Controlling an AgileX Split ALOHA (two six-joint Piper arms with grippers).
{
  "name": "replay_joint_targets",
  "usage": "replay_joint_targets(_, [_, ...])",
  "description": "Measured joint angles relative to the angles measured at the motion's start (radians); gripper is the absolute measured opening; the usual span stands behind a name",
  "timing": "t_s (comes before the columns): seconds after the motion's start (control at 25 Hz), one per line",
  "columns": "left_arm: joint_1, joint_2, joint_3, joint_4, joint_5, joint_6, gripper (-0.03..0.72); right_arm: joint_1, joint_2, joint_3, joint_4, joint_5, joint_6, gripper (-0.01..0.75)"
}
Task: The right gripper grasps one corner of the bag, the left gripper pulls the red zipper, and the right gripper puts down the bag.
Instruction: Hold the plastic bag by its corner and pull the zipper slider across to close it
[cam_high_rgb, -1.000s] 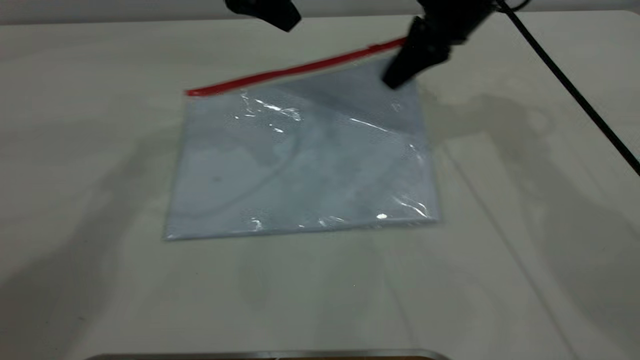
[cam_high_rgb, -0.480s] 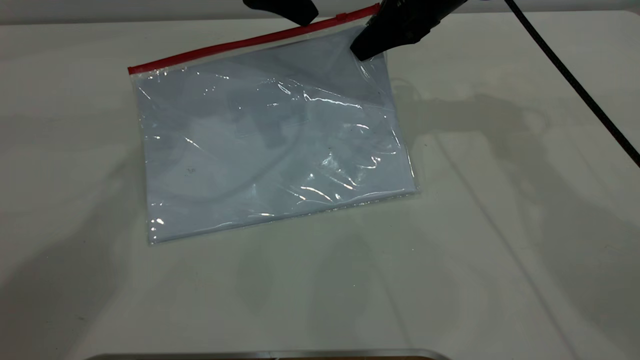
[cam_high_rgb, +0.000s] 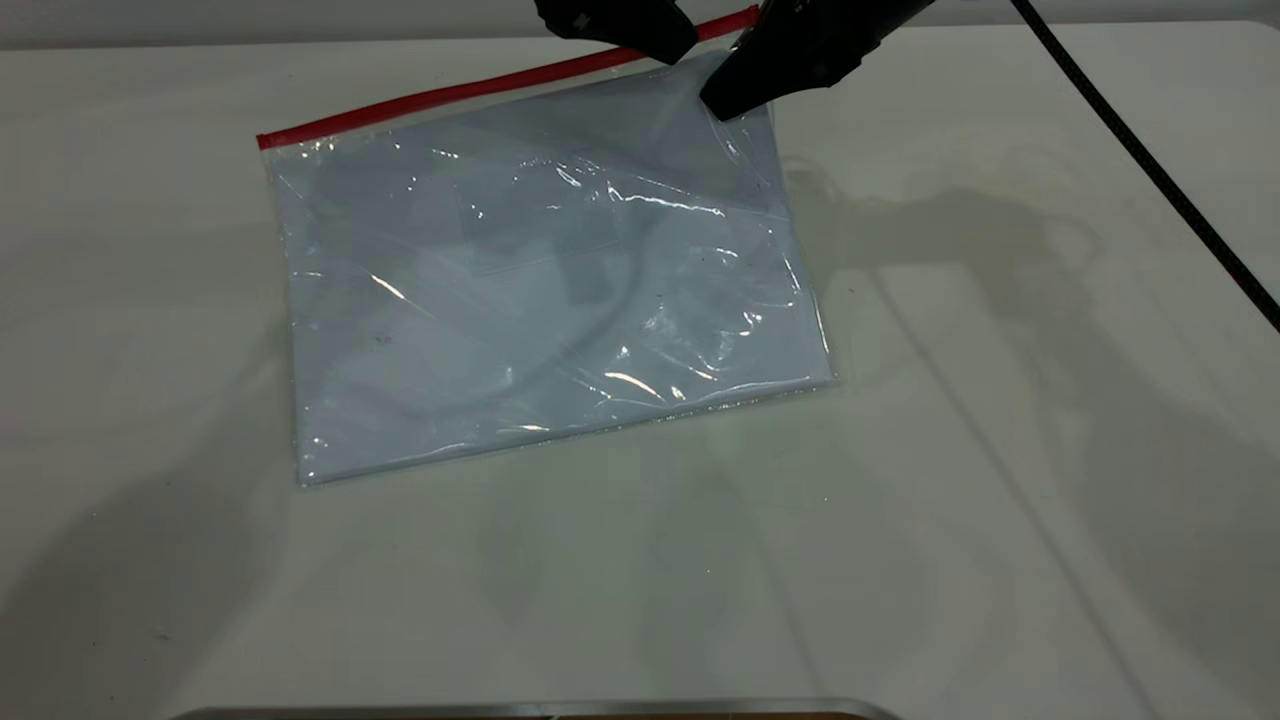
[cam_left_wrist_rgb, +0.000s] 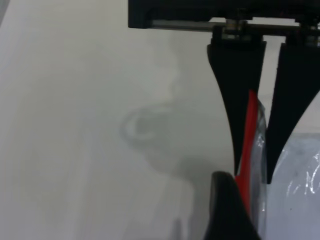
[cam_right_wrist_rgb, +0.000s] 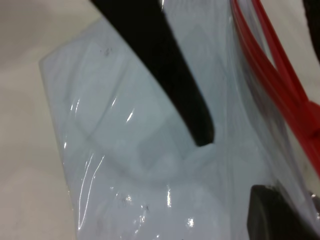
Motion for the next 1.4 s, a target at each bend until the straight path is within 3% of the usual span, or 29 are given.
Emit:
replay_joint_targets(0.6, [-0.001,0.049,-0.009,-0.096,-0.028,0.068,0.424,0.000,0.000,0.000,0.000,0.003,0.000,0.033])
replay_joint_targets(0.72, [-0.001,0.050,-0.011,-0.105,-0.030,0.082,0.346,0.000,0.000,0.000,0.000,0.003,0.000,0.033])
replay_joint_targets(1.0, [-0.001,0.050,-0.011,-0.142,-0.032,0.114,0.059,0.000,0.000,0.000,0.000,0.003,0.000,0.033])
replay_joint_targets(1.4, [0.002,0.050,-0.011,-0.141,-0.031,0.112,0.046,-0.003,0.000,0.000,0.001,0.003,0.022,0.033])
